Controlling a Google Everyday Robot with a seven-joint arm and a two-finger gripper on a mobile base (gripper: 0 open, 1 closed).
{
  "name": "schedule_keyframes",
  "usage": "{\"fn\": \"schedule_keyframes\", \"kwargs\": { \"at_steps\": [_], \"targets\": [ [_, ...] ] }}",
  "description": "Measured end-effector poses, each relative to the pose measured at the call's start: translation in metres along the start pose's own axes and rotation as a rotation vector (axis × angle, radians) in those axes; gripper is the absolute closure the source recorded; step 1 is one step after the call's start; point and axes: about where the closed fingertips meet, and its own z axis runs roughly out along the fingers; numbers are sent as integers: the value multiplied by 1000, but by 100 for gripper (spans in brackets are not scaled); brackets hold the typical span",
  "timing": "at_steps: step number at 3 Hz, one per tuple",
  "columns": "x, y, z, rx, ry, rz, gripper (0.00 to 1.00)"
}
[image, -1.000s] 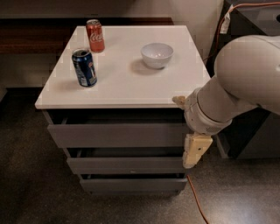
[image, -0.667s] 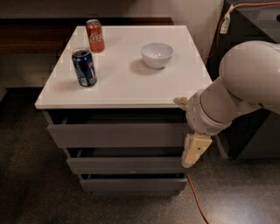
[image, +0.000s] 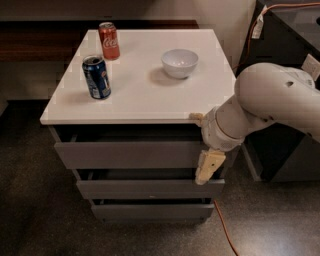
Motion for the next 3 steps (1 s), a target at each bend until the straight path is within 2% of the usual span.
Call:
{"fn": "schedule_keyframes", "kwargs": {
  "at_steps": [1, 3],
  "targets": [
    [0, -4, 17, -5, -9, -3, 0],
    [-3, -6, 16, 6, -9, -10, 0]
  ]
}}
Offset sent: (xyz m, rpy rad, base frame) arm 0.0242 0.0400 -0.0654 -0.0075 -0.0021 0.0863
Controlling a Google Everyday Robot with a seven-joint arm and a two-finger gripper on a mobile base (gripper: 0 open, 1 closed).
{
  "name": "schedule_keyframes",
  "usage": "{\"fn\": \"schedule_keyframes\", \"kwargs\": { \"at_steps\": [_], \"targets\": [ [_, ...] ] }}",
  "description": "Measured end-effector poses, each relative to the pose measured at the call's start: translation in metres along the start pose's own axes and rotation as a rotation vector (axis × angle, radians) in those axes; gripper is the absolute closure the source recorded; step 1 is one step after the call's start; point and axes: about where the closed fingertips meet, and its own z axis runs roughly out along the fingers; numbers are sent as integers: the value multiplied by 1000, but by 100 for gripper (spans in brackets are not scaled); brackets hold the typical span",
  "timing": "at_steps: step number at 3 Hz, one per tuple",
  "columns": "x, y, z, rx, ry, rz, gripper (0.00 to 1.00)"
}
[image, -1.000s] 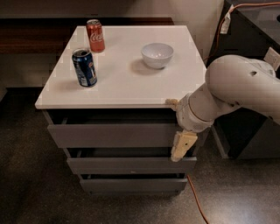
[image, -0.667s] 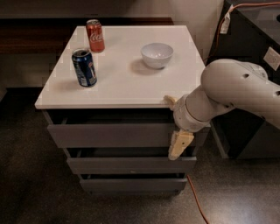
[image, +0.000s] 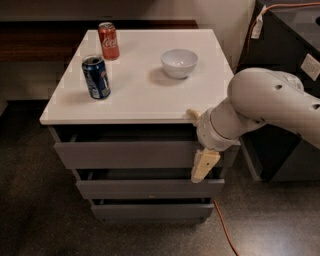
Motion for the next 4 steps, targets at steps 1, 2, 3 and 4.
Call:
{"fn": "schedule_keyframes", "kwargs": {
  "at_steps": [1, 2, 3, 4],
  "targets": [
    [0, -6, -10, 23, -9, 4, 0],
    [0, -6, -10, 23, -9, 4, 0],
    [-10, -30, -59, 95, -103, 1, 0],
    [-16, -31, -55, 95, -103, -4, 0]
  ]
}}
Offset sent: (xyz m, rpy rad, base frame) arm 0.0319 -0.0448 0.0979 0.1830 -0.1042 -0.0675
